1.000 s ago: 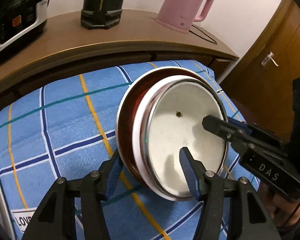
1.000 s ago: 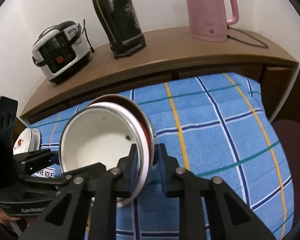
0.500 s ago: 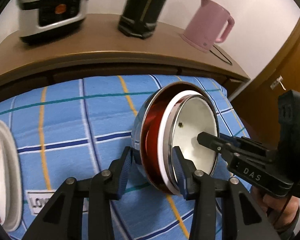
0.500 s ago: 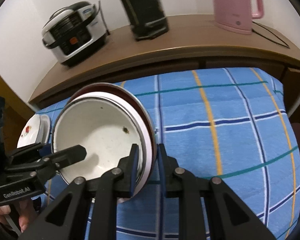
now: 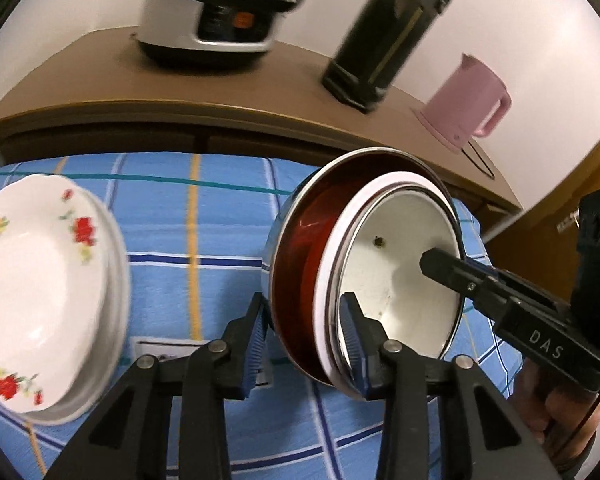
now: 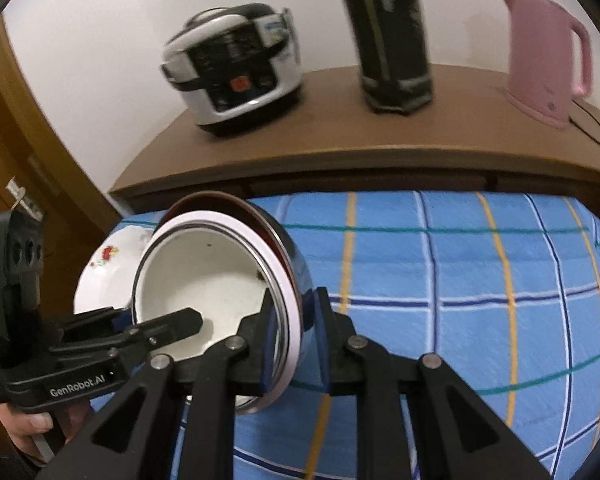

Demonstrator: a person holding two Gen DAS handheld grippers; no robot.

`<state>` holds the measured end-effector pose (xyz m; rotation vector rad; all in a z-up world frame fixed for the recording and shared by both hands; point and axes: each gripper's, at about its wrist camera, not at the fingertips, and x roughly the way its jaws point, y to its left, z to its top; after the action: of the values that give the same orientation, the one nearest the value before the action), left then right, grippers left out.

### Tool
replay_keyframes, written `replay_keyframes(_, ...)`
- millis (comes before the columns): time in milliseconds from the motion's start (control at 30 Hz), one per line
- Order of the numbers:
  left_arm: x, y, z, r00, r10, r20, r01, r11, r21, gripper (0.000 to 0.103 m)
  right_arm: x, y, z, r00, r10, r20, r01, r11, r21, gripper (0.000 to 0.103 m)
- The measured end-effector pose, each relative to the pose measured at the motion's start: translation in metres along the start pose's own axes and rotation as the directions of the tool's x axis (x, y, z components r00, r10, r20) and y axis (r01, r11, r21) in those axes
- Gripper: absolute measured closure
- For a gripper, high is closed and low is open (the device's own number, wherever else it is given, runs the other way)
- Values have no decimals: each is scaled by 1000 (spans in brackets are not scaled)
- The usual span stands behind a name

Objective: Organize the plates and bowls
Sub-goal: 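Carry the nested bowl stack over the red-flower plate stack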

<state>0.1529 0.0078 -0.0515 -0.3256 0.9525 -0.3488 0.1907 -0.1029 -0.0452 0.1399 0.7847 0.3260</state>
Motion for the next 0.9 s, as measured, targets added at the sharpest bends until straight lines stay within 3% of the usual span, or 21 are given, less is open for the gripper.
replay_keyframes(267, -37, 35, 1, 995, 65, 73, -61, 996, -66, 64, 10, 52, 19, 998, 69, 2, -68, 992, -105, 85)
replay_keyframes(500, -75, 58, 5, 980, 137, 148, -122, 987, -104, 64, 13, 95, 36, 992, 126, 21, -121, 978, -169, 85)
replay_keyframes(900, -111, 96, 4, 953, 222, 205, -187, 967, -174, 64, 22, 152, 53, 980, 196, 17, -186, 952, -243, 85)
